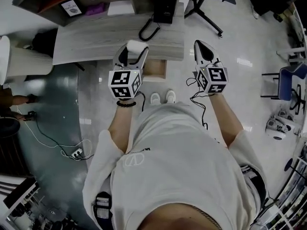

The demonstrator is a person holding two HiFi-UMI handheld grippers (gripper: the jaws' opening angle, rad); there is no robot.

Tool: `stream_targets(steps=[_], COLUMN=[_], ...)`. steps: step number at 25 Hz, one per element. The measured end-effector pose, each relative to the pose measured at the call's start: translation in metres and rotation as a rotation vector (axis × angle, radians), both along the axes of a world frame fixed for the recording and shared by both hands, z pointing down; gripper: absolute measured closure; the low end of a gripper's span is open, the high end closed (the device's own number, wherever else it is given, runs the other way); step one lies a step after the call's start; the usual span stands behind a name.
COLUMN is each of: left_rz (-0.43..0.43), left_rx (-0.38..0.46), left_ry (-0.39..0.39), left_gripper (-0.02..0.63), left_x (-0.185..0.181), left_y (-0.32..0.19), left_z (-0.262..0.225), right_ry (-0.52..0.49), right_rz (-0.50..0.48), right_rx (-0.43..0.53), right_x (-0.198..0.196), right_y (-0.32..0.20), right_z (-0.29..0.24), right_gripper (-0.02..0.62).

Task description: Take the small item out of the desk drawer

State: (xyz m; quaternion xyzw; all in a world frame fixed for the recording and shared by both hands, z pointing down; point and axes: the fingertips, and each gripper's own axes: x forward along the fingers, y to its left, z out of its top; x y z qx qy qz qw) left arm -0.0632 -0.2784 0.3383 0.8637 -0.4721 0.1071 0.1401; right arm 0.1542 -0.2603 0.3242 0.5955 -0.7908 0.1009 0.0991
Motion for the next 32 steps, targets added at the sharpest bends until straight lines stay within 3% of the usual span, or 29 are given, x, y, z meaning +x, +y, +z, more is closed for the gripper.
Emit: stream_targets(steps=[9, 12, 19, 24, 32], left_rz=[-0.009, -0.025, -0.04, -0.042, -0.035], left_rx=[0.212, 0.26, 0.314, 0.344, 0.393], left_ry=[0.018, 0.029, 0.055, 0.109, 0.121], left_gripper=[0.319, 0.319, 0.319, 0.319, 0.319], left_x=[-0.013, -0.021, -0.03, -0.032, -0.03], left_y=[-0.005, -0.004, -0.003, 0.003, 0.009], left_z=[-0.092, -0.114, -0.134, -0.143, -0.151], right_ry=[-0.004, 0.038, 0.028, 0.007, 0.018], right_rz=[0.035, 0.05, 0.105, 0.118, 0.118], right_rx=[0.127, 0.174, 0.216, 0.227, 0.232], right_x=[0.025, 0.035, 0.057, 0.065, 0.07], right_y=[0.009, 0.011, 0.017, 0.022, 0.025], right_z=[-0.078, -0.103, -0.126, -0.133, -0.135], right_gripper=[0.597, 0.597, 0.597, 0.597, 0.597])
